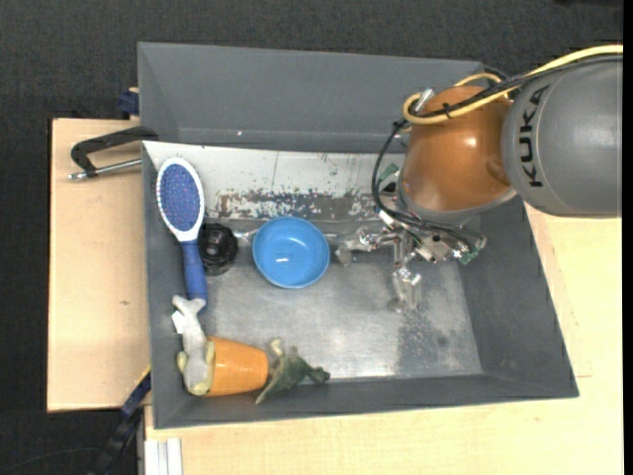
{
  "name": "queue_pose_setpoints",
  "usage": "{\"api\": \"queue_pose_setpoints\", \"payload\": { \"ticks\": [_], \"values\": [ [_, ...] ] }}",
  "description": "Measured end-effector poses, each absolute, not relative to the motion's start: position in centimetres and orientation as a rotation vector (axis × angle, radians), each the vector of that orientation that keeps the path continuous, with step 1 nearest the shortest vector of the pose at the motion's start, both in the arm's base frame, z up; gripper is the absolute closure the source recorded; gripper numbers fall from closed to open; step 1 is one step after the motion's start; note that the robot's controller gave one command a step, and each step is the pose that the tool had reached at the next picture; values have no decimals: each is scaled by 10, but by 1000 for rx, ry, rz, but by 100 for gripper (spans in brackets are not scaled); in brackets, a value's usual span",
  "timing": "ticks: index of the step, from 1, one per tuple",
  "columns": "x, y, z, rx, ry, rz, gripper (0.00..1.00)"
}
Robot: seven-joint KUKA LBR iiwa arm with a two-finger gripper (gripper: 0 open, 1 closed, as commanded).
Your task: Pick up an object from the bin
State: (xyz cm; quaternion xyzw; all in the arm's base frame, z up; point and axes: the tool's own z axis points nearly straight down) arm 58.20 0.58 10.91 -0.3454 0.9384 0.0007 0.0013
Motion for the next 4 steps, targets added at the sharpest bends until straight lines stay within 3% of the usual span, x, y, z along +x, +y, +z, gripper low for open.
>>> {"api": "queue_pose_setpoints", "payload": {
  "ticks": [1,2,3,4],
  "values": [
    [588,30,102,-976,2981,2,0],
    [596,34,115,-985,2973,-1,0],
    [590,41,114,-967,2985,3,0],
    [582,35,70,-1203,2902,3,0]
  ]
}}
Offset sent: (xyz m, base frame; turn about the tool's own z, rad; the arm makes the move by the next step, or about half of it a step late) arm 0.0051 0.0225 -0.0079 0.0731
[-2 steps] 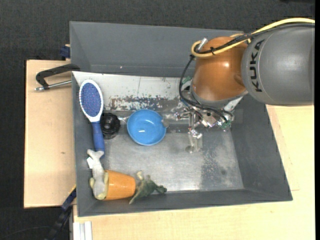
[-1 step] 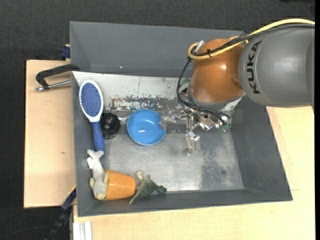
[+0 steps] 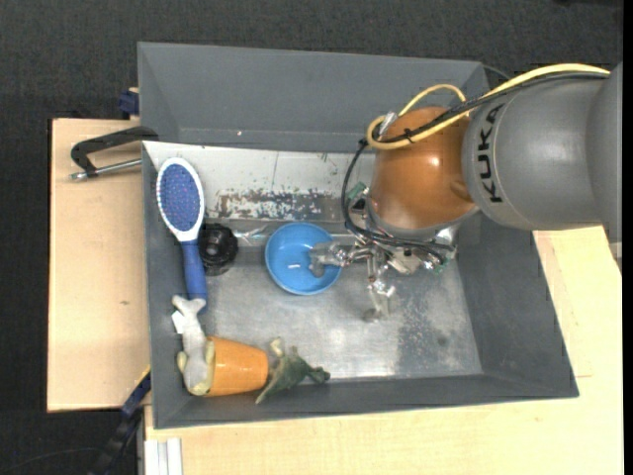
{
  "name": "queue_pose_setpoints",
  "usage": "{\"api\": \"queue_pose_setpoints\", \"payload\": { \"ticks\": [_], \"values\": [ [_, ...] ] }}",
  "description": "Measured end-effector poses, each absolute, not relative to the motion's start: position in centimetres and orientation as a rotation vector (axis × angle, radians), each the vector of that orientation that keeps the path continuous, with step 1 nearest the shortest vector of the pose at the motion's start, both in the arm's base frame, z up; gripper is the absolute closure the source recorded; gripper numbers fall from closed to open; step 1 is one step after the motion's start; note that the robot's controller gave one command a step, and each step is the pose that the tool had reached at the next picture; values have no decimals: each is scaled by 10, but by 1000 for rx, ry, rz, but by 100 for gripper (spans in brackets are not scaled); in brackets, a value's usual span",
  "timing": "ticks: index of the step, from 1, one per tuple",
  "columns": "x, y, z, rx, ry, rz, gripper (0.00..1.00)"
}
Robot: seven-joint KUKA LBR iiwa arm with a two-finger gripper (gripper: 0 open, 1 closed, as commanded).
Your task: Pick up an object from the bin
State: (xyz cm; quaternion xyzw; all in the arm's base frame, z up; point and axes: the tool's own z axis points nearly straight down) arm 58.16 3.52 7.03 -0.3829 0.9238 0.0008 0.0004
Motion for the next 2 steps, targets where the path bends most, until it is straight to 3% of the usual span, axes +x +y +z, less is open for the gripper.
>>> {"api": "queue_pose_setpoints", "payload": {
  "ticks": [1,2],
  "values": [
    [582,35,71,-1202,2899,1,100],
    [552,15,242,-1259,2863,-8,100]
  ]
}}
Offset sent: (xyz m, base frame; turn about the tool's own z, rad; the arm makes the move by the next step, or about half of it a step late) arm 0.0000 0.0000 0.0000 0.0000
